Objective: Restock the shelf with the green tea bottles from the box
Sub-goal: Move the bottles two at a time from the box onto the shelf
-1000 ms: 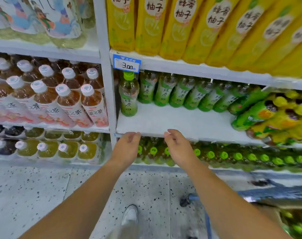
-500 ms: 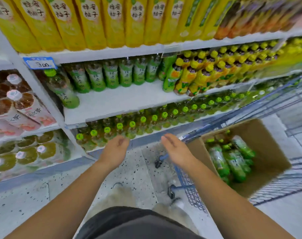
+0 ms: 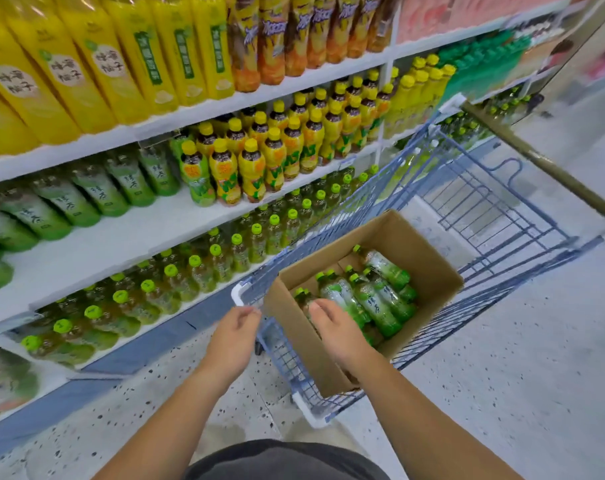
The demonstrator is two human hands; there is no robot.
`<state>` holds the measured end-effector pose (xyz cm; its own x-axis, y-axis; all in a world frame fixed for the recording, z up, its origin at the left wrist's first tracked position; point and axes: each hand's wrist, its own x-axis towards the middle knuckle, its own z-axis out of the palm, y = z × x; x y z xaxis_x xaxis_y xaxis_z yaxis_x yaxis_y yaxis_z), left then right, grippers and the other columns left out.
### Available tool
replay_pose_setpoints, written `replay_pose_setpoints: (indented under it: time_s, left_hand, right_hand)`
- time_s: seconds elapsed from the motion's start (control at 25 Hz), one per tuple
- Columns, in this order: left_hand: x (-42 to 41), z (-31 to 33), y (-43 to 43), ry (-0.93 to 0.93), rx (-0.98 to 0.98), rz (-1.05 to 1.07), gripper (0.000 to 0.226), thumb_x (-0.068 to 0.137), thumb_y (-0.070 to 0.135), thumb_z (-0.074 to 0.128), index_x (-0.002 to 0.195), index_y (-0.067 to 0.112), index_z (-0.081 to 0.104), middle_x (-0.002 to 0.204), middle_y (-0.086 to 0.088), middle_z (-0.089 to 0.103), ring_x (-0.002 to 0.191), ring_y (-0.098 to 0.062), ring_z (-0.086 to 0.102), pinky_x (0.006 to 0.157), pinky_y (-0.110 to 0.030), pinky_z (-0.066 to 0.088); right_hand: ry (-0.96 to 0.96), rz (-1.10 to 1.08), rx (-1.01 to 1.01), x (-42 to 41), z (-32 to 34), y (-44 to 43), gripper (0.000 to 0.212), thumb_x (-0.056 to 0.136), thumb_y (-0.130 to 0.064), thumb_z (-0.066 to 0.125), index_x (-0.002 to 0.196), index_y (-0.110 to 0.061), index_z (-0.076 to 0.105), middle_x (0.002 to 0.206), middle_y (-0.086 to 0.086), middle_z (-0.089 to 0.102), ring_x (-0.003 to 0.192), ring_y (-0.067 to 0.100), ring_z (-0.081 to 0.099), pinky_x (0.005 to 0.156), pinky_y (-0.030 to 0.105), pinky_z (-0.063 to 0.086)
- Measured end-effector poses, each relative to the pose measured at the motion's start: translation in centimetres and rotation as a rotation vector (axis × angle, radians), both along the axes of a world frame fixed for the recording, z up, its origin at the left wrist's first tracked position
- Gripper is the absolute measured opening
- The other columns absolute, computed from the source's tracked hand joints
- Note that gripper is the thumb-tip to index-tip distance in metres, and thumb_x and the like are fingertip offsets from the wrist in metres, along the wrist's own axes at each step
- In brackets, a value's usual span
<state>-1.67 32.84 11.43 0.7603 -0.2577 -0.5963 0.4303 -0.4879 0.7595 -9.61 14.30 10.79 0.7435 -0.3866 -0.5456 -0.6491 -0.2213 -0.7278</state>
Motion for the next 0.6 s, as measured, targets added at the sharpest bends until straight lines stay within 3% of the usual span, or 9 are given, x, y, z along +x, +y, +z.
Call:
replay_pose_setpoints:
  time_s: [0.12, 0.24, 0.36, 0.52, 0.6]
  left_hand:
    - [-2.0, -0.5, -5.1, 0.032, -0.026, -0.005, 0.031, 0.101, 0.048, 0.046, 0.126, 0.030, 0.051, 0.114, 0.014, 0.055, 0.091, 0.008, 0.050, 0.071, -0.019, 0.038]
    - [-3.0, -1.4, -9.1, 0.072, 0.003, -0.050, 0.036, 0.101, 0.051, 0.042, 0.130, 0.030, 0.049, 0.114, 0.012, 0.054, 0.102, -0.010, 0.053, 0.083, -0.031, 0.039]
    - [-3.6, -2.9, -13.0, 0.123, -0.032, -0.078, 0.043, 0.102, 0.050, 0.042, 0.135, 0.024, 0.049, 0.110, 0.011, 0.056, 0.099, -0.011, 0.054, 0.088, -0.034, 0.041]
    - [-2.9, -6.1, -17.1, 0.208, -0.044, -0.226, 0.056, 0.102, 0.051, 0.039, 0.149, 0.020, 0.038, 0.136, 0.003, 0.050, 0.109, -0.011, 0.046, 0.092, -0.029, 0.033]
    - [-2.2, -8.1, -18.3, 0.222, 0.013, -0.295, 0.059, 0.102, 0.051, 0.038, 0.151, 0.018, 0.036, 0.136, 0.003, 0.054, 0.105, -0.010, 0.048, 0.088, -0.027, 0.035]
  right_hand:
    - [0.051, -0.022, 0.012, -2.0, -0.5, -5.3, 0.054, 0.101, -0.052, 0.042, 0.145, -0.021, 0.048, 0.145, -0.002, 0.053, 0.121, 0.008, 0.048, 0.096, 0.024, 0.031]
    - [0.117, -0.063, -0.012, -3.7, -0.8, -9.4, 0.054, 0.101, -0.053, 0.042, 0.146, -0.024, 0.047, 0.144, -0.003, 0.052, 0.122, 0.010, 0.048, 0.095, 0.025, 0.033]
    - [0.153, -0.127, -0.008, -5.2, -1.3, -11.9, 0.053, 0.101, -0.053, 0.044, 0.145, -0.023, 0.048, 0.142, -0.003, 0.054, 0.116, 0.008, 0.049, 0.094, 0.026, 0.035]
    - [0.219, -0.162, -0.090, -6.0, -2.4, -14.7, 0.051, 0.101, -0.053, 0.042, 0.142, -0.025, 0.050, 0.129, -0.009, 0.056, 0.110, 0.007, 0.048, 0.086, 0.021, 0.036]
    - [0.256, -0.156, -0.118, -6.0, -3.3, -16.4, 0.047, 0.101, -0.051, 0.042, 0.139, -0.025, 0.052, 0.126, -0.008, 0.058, 0.107, 0.008, 0.050, 0.086, 0.023, 0.036]
